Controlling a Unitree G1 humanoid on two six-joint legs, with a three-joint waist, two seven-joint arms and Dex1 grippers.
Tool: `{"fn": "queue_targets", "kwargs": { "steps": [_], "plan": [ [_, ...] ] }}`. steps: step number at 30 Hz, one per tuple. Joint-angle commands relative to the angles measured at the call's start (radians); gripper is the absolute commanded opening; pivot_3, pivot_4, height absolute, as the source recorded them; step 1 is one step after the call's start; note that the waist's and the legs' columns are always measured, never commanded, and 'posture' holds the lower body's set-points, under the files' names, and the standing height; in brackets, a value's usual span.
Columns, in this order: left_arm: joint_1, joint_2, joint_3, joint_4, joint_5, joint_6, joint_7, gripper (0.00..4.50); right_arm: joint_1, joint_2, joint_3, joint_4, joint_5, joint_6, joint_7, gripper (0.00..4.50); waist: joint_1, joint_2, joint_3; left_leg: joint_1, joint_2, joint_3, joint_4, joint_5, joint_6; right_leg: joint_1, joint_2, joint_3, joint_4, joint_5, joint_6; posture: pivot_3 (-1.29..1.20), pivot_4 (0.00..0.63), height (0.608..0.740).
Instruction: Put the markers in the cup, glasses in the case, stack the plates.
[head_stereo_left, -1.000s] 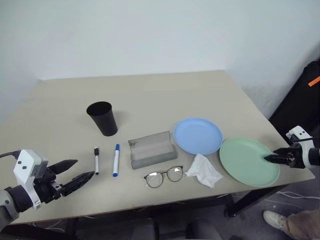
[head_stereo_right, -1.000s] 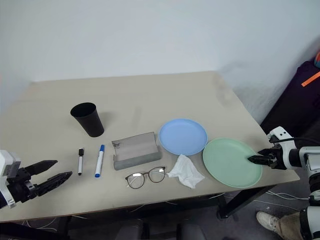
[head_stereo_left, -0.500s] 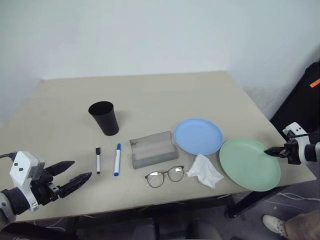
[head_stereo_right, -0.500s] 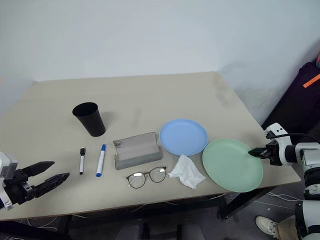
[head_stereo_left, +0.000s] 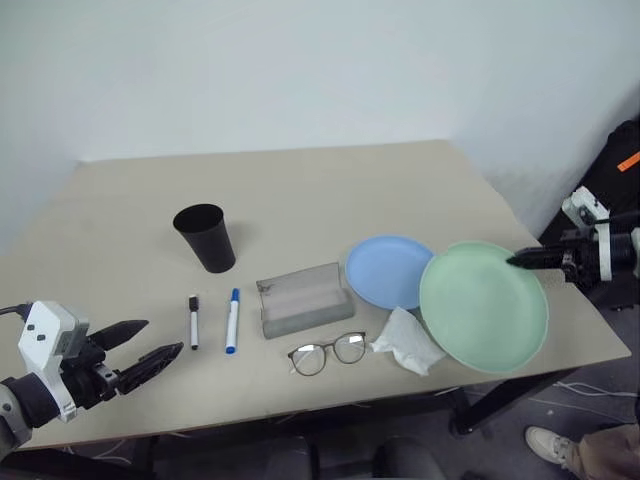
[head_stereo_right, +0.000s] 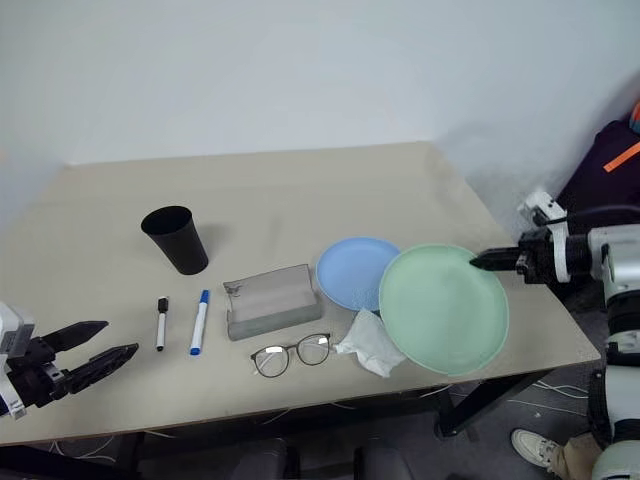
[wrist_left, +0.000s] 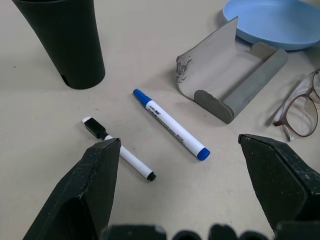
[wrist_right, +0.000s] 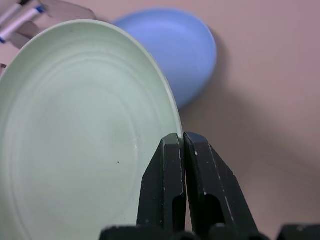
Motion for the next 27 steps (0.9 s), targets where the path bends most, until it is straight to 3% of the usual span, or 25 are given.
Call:
{"fn": "queue_targets", "kwargs": {
  "steps": [1,6,13,27],
  "plan": [
    [-0.017,0.006,0.011,-0.014,0.000,-0.014,0.010,4.01,-0.088,0.077,0.004,0.025,-0.005,-0.002,-0.071,0.01,-0.002,0.000,0.000,0.000,0.000,0.000,0.000,0.000,0.000,0.000,0.000,0.000,0.000,0.000,0.000,0.00,0.000,0.740],
    [-0.011,-0.011,0.006,-0.025,0.000,-0.015,0.022,4.01,-0.204,0.227,0.023,0.158,-0.065,0.042,-0.301,0.01,-0.002,0.000,0.000,-0.001,0.000,0.001,0.000,0.000,0.000,-0.001,0.000,0.001,0.000,0.001,-0.001,0.00,0.000,0.740],
    [0.015,-0.032,0.013,-0.051,-0.004,-0.017,0.035,4.01,-0.327,0.341,-0.002,0.375,-0.097,0.056,-0.552,0.01,0.003,0.000,0.000,-0.006,-0.001,0.002,-0.001,0.001,0.001,-0.006,0.001,0.002,0.001,0.001,-0.001,0.00,0.000,0.740],
    [0.019,-0.034,0.006,-0.053,-0.003,-0.018,0.048,4.01,-0.378,0.431,-0.052,0.504,-0.103,0.062,-0.669,0.01,-0.002,0.000,-0.001,-0.006,-0.001,0.002,-0.001,0.001,0.002,-0.006,0.002,0.002,0.002,0.002,0.000,0.00,0.000,0.740]
  ]
}}
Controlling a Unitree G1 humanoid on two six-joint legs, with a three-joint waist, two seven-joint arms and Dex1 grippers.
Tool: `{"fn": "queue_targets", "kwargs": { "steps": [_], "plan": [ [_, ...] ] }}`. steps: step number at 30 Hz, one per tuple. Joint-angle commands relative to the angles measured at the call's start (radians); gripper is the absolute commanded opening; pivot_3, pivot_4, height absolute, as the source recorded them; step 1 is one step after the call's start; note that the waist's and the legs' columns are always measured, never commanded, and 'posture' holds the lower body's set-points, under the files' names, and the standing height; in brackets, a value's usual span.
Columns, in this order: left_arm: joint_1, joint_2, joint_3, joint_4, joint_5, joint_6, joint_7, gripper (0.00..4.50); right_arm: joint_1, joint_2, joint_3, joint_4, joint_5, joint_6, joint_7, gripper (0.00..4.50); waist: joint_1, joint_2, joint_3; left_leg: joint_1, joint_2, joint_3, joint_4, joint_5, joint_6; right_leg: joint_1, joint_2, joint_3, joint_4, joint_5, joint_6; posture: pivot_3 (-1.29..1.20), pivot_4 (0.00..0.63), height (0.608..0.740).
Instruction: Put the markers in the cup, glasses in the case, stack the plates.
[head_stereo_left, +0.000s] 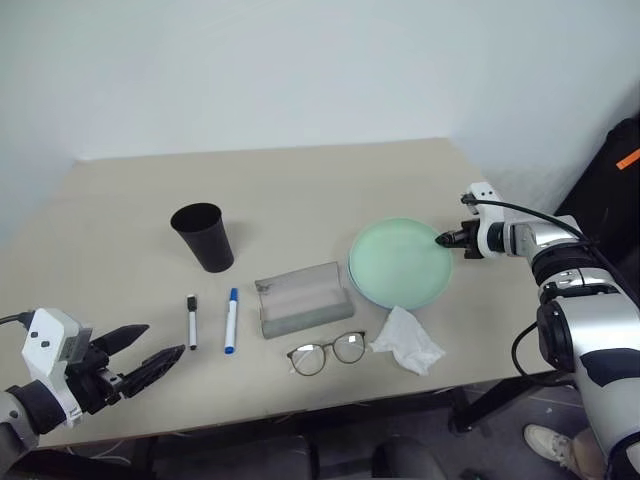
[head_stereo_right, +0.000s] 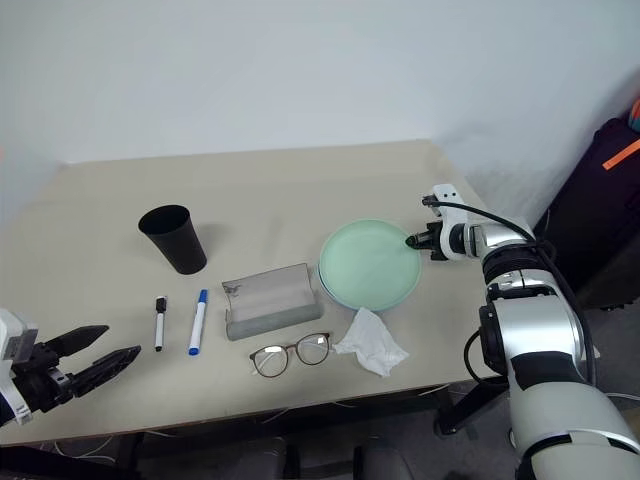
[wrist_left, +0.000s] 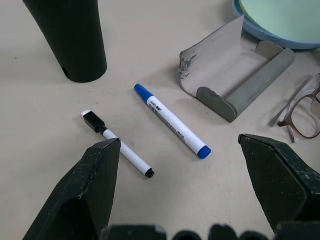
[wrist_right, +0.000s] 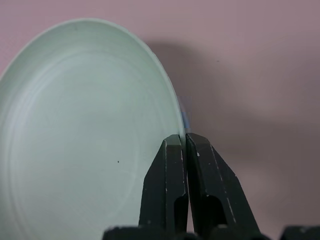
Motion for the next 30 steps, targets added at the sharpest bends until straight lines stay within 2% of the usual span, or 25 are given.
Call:
{"fn": "queue_targets", "kwargs": {
  "steps": [1,4,5,8,16,18,21,26,28,30],
  "plan": [
    [-0.009,0.006,0.012,-0.022,-0.001,-0.017,0.004,4.01,-0.051,0.010,-0.029,-0.006,0.009,-0.006,-0.025,0.01,0.000,0.000,0.000,0.000,0.000,0.000,0.000,0.000,0.000,0.000,0.000,0.000,0.000,0.000,0.000,0.00,0.000,0.740],
    [-0.017,0.011,0.004,-0.018,0.002,-0.018,0.003,4.01,-0.061,0.021,-0.044,0.003,0.012,0.003,-0.037,0.01,0.000,0.000,0.000,0.000,0.000,0.000,0.000,0.000,0.000,0.000,0.000,0.000,0.000,0.000,0.000,0.00,0.000,0.740],
    [-0.020,0.013,0.003,-0.015,0.002,-0.017,0.003,4.01,-0.064,0.024,-0.044,0.003,0.011,0.008,-0.034,0.51,0.000,0.000,0.000,0.000,0.000,0.000,0.000,0.000,0.000,0.000,0.000,0.000,0.000,0.000,0.000,0.00,0.000,0.740],
    [-0.029,0.017,0.000,-0.008,0.006,-0.016,0.001,4.01,-0.066,0.028,-0.035,0.001,-0.001,0.023,-0.012,1.41,0.001,0.000,0.000,0.000,0.000,0.000,0.000,0.000,0.000,0.000,0.000,0.000,0.000,0.000,0.000,0.00,0.000,0.740],
    [-0.045,0.019,-0.015,0.002,0.013,-0.022,-0.001,4.01,-0.071,-0.010,0.001,-0.040,-0.027,0.030,0.088,4.36,0.001,0.000,0.000,0.000,0.000,0.000,0.000,0.000,0.000,0.000,0.000,0.000,0.000,0.001,0.001,0.00,0.000,0.740],
    [-0.047,0.018,-0.020,0.002,0.014,-0.023,0.000,4.01,-0.066,-0.039,0.026,-0.061,-0.048,0.004,0.124,4.43,0.002,0.000,0.000,0.000,0.000,0.000,0.000,0.000,0.000,0.000,0.000,0.000,0.000,0.000,0.001,0.00,0.000,0.740],
    [-0.050,0.017,-0.025,0.003,0.015,-0.025,0.001,4.01,-0.037,-0.105,0.075,-0.146,-0.060,-0.035,0.296,4.43,0.002,0.001,0.000,0.000,0.000,0.000,0.000,0.000,0.000,-0.001,-0.001,0.000,0.000,0.000,0.001,0.00,0.000,0.740],
    [-0.055,0.021,-0.029,0.009,0.016,-0.028,-0.004,4.01,0.149,-0.232,0.174,-0.472,-0.031,-0.072,0.603,4.43,0.002,-0.001,-0.001,0.000,0.000,0.000,-0.001,0.000,0.000,0.000,0.000,-0.001,-0.001,0.000,0.001,0.00,0.000,0.740],
    [-0.061,0.027,-0.030,0.017,0.017,-0.029,-0.009,4.01,0.243,-0.272,0.192,-0.633,-0.001,-0.048,0.671,4.43,0.003,-0.001,-0.001,0.000,0.000,0.000,-0.001,0.000,0.000,0.000,0.000,-0.002,-0.001,0.000,0.001,0.00,0.000,0.740],
    [-0.067,0.030,-0.032,0.023,0.019,-0.029,-0.013,4.01,0.305,-0.284,0.198,-0.735,0.009,-0.027,0.678,4.43,0.002,0.000,0.000,0.001,0.000,0.000,-0.001,0.000,0.000,0.000,0.000,-0.002,0.000,0.000,0.000,0.00,0.000,0.740]
  ]
}}
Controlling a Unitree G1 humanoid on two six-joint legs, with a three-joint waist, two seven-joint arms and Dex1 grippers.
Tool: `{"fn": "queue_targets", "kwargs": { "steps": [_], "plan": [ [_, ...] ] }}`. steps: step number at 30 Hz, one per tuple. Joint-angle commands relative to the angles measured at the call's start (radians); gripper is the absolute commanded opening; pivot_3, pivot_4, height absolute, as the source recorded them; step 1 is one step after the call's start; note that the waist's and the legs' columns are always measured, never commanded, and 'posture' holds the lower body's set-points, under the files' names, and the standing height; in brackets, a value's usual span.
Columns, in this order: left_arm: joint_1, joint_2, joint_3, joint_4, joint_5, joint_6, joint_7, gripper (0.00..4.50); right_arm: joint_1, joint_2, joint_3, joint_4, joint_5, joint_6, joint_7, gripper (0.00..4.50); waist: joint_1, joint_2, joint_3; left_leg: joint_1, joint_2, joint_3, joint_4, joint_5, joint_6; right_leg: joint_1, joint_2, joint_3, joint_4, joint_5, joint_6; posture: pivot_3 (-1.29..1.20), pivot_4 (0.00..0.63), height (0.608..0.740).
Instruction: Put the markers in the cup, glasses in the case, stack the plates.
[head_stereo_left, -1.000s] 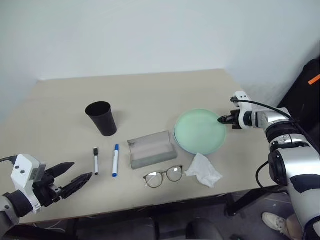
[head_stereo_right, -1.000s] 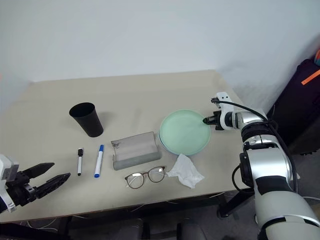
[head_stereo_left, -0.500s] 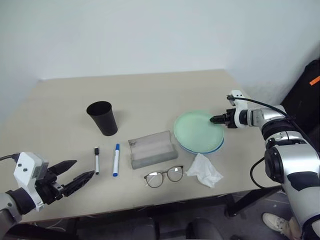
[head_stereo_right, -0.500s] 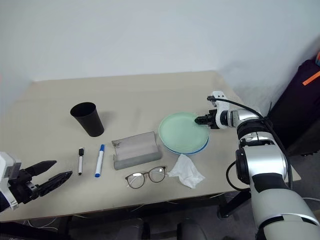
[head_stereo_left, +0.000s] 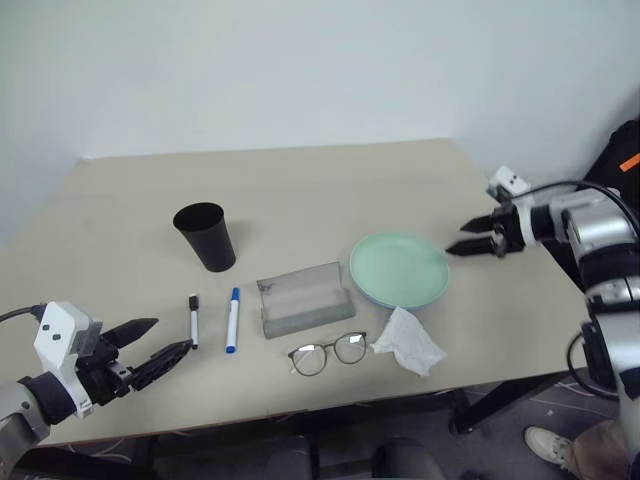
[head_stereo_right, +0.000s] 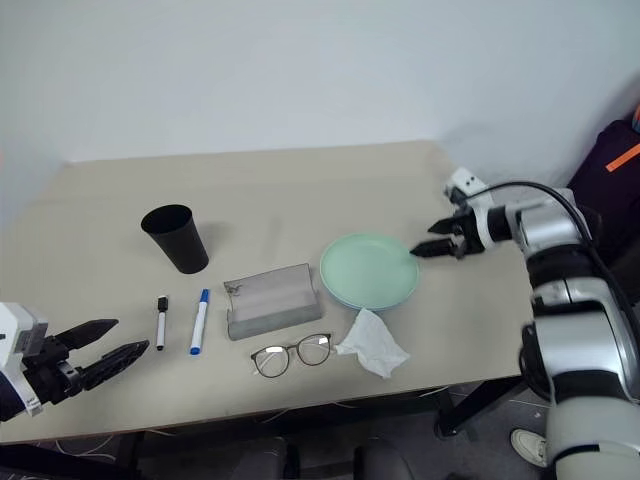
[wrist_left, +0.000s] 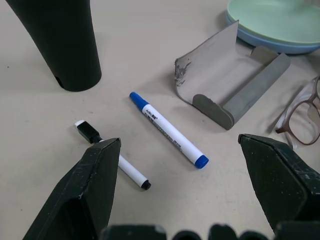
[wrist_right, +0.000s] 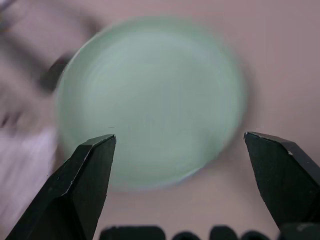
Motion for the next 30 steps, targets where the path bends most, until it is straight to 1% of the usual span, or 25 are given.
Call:
{"fn": "queue_targets", "kwargs": {
  "steps": [1,5,10,13,16,19,23,26,30],
  "plan": [
    [-0.020,0.022,0.009,0.005,0.003,-0.019,-0.010,4.01,0.063,-0.019,0.010,-0.205,0.043,0.022,0.035,4.43,-0.003,0.001,0.000,0.000,0.000,0.000,0.000,0.000,0.000,0.000,0.000,0.000,0.000,0.000,0.000,0.00,0.000,0.740],
    [-0.037,0.029,-0.010,0.006,0.006,-0.026,-0.020,4.01,0.153,-0.014,0.031,-0.357,0.056,0.033,0.019,4.43,-0.002,0.001,0.000,0.002,0.000,0.000,0.001,0.000,0.000,0.000,0.000,0.002,0.001,0.002,-0.001,0.00,0.000,0.740],
    [-0.033,0.022,-0.006,-0.018,-0.012,-0.046,-0.058,4.01,0.205,-0.012,0.059,-0.433,0.064,0.062,0.003,4.43,0.002,0.000,0.000,0.001,0.000,-0.001,0.001,0.000,0.000,0.000,-0.001,0.001,0.000,0.002,-0.001,0.00,0.000,0.740],
    [-0.018,0.012,0.014,-0.044,-0.036,-0.079,-0.104,4.01,0.223,-0.014,0.070,-0.473,0.087,0.110,0.008,4.43,0.001,-0.001,0.000,0.001,0.000,-0.001,0.001,0.000,0.000,0.000,-0.001,0.001,0.000,0.002,-0.001,0.00,0.000,0.740],
    [0.000,-0.006,0.054,-0.084,-0.103,-0.100,-0.151,4.01,0.251,-0.030,0.084,-0.521,0.105,0.121,0.019,4.43,0.001,-0.001,0.000,0.001,0.000,-0.001,0.001,0.000,0.000,-0.001,-0.001,0.002,0.000,0.002,-0.001,0.00,0.000,0.740],
    [0.021,-0.023,0.074,-0.097,-0.118,-0.155,-0.205,4.01,0.272,-0.048,0.093,-0.575,0.130,0.143,0.032,4.43,0.001,-0.001,0.000,0.001,0.001,-0.001,0.001,0.000,0.000,-0.001,-0.001,0.002,0.000,0.002,-0.001,0.00,0.000,0.740],
    [0.026,-0.043,0.084,-0.097,-0.143,-0.199,-0.234,4.01,0.281,-0.043,0.107,-0.582,0.138,0.162,0.008,4.43,0.001,-0.001,0.000,0.001,0.000,-0.001,0.001,0.000,0.000,-0.001,-0.001,0.001,0.000,0.002,-0.001,0.00,0.000,0.740],
    [0.034,-0.068,0.080,-0.098,-0.132,-0.256,-0.255,4.01,0.282,-0.020,0.117,-0.583,0.145,0.189,-0.023,4.43,0.001,-0.002,0.000,0.001,0.000,-0.002,0.001,0.000,0.000,-0.001,-0.002,0.001,0.000,0.002,-0.001,0.00,0.000,0.740],
    [0.052,-0.076,0.073,-0.105,-0.132,-0.281,-0.261,4.01,0.272,0.016,0.127,-0.547,0.141,0.198,-0.073,4.43,0.000,-0.003,-0.001,0.001,0.001,-0.001,0.002,0.000,0.000,-0.001,-0.001,0.001,0.000,0.002,-0.001,0.00,0.000,0.740]
  ]
}}
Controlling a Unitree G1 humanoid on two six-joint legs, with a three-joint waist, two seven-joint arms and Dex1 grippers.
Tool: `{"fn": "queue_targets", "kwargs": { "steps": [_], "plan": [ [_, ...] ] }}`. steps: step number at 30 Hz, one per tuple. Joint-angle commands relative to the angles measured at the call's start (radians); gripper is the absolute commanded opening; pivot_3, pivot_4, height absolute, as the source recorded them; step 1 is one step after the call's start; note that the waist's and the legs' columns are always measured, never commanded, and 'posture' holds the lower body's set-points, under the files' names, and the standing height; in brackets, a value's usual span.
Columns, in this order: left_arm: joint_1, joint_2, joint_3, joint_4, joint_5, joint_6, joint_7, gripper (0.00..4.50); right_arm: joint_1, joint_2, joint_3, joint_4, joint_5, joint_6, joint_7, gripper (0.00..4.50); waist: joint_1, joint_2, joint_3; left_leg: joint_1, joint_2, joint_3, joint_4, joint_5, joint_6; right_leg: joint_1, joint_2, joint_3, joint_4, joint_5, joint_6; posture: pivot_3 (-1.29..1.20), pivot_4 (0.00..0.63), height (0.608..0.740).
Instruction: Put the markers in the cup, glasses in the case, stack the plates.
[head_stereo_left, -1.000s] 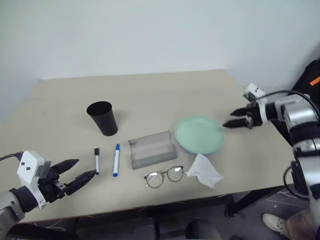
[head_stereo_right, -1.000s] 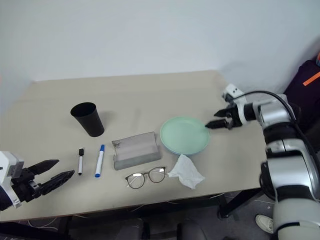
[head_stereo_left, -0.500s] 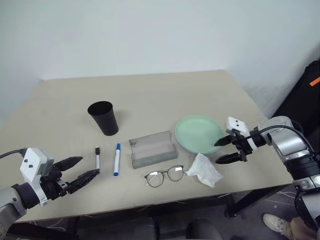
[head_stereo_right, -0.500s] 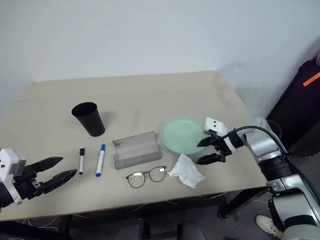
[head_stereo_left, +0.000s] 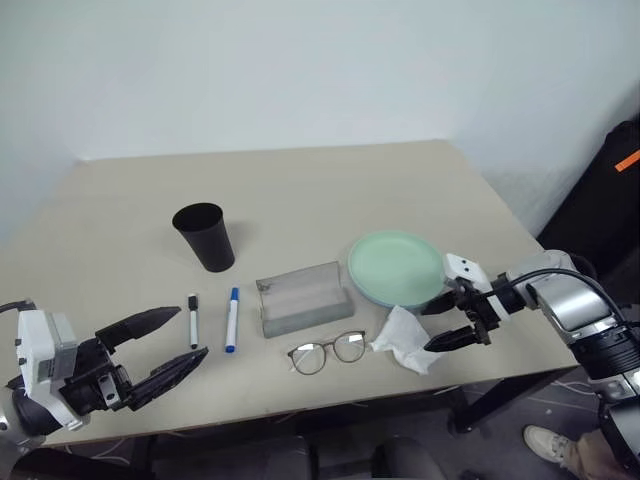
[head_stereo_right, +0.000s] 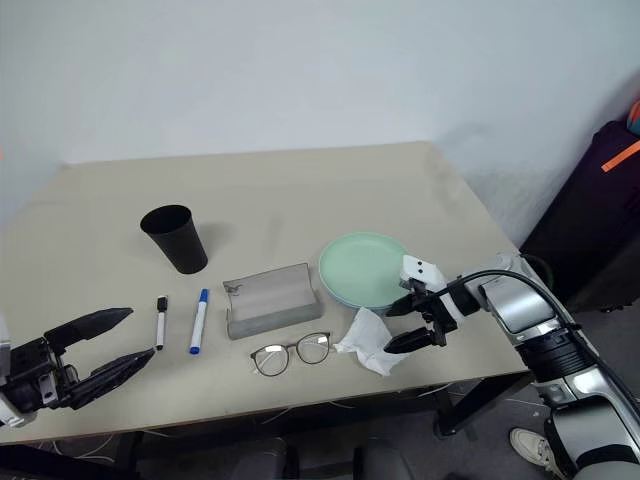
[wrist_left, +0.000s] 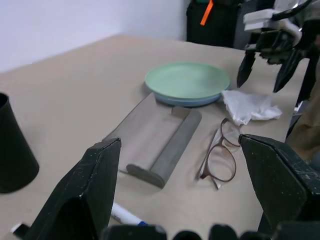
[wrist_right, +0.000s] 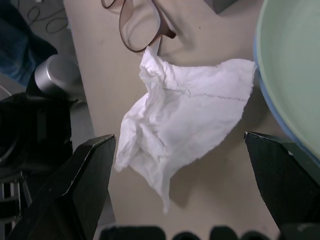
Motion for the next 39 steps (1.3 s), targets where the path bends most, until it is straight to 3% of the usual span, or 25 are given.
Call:
{"fn": "queue_targets", "kwargs": {
  "steps": [1,8,9,11,21,23,27,32,39],
  "plan": [
    [0.012,-0.002,0.015,-0.031,-0.009,-0.040,-0.012,4.01,-0.028,0.030,-0.004,0.027,0.008,0.010,-0.050,4.43,0.000,0.000,0.000,0.000,0.000,0.000,0.000,0.000,0.000,0.000,0.000,0.000,0.000,0.000,0.000,0.00,0.000,0.740],
    [0.050,0.010,0.023,-0.038,-0.037,-0.037,-0.019,4.01,-0.038,0.079,0.002,0.093,0.014,0.027,-0.106,4.43,0.000,-0.002,-0.001,0.000,0.000,0.000,0.000,0.000,0.000,0.000,0.000,0.000,0.000,0.000,0.000,0.00,0.000,0.740],
    [0.052,0.009,0.023,-0.037,-0.035,-0.042,-0.018,4.01,-0.036,0.082,0.005,0.089,0.015,0.027,-0.109,4.27,-0.001,-0.002,-0.001,0.000,0.001,0.000,0.000,0.000,0.000,0.000,0.000,-0.001,0.000,0.000,0.000,0.00,0.000,0.740],
    [0.055,0.009,0.022,-0.037,-0.034,-0.045,-0.017,4.01,-0.030,0.087,0.009,0.079,0.016,0.028,-0.115,3.86,-0.001,-0.002,-0.001,0.001,0.002,0.000,0.000,0.000,0.000,0.000,-0.001,-0.002,0.000,0.001,0.000,0.00,0.000,0.740],
    [0.050,0.016,0.010,-0.026,-0.021,-0.056,-0.015,4.01,-0.028,0.085,0.019,0.065,0.032,-0.002,-0.106,0.48,0.000,-0.002,-0.001,0.000,0.004,0.003,0.000,0.000,0.000,-0.002,0.000,-0.001,-0.001,0.001,0.000,0.00,0.000,0.740],
    [0.050,0.017,0.010,-0.025,-0.019,-0.058,-0.016,4.01,-0.025,0.077,0.022,0.052,0.040,-0.011,-0.087,0.03,0.000,-0.002,-0.001,0.000,0.005,0.003,0.000,0.000,0.000,-0.002,0.000,-0.001,-0.001,0.002,0.000,0.00,0.000,0.740],
    [0.055,0.027,0.015,-0.021,-0.026,-0.052,-0.025,4.01,-0.038,0.050,0.008,-0.004,0.088,-0.024,-0.002,0.03,0.000,-0.002,-0.001,0.000,0.006,0.003,0.000,0.000,0.000,-0.002,0.000,-0.002,-0.001,0.001,0.000,0.00,0.000,0.740],
    [0.037,0.048,0.017,-0.009,-0.046,-0.034,-0.026,4.01,-0.143,0.072,-0.098,0.018,0.248,0.039,0.079,0.03,-0.002,-0.001,-0.001,0.000,0.007,0.003,-0.001,0.000,0.000,-0.002,0.000,-0.001,-0.001,0.002,0.000,0.00,0.000,0.740],
    [0.003,0.057,-0.030,-0.010,-0.031,-0.009,0.002,4.01,-0.387,0.197,-0.148,0.430,0.125,-0.080,-0.179,0.03,0.000,-0.002,-0.002,0.002,0.008,0.005,-0.001,-0.001,-0.001,-0.003,0.000,-0.004,-0.001,0.003,-0.003,0.00,0.000,0.740]
  ]
}}
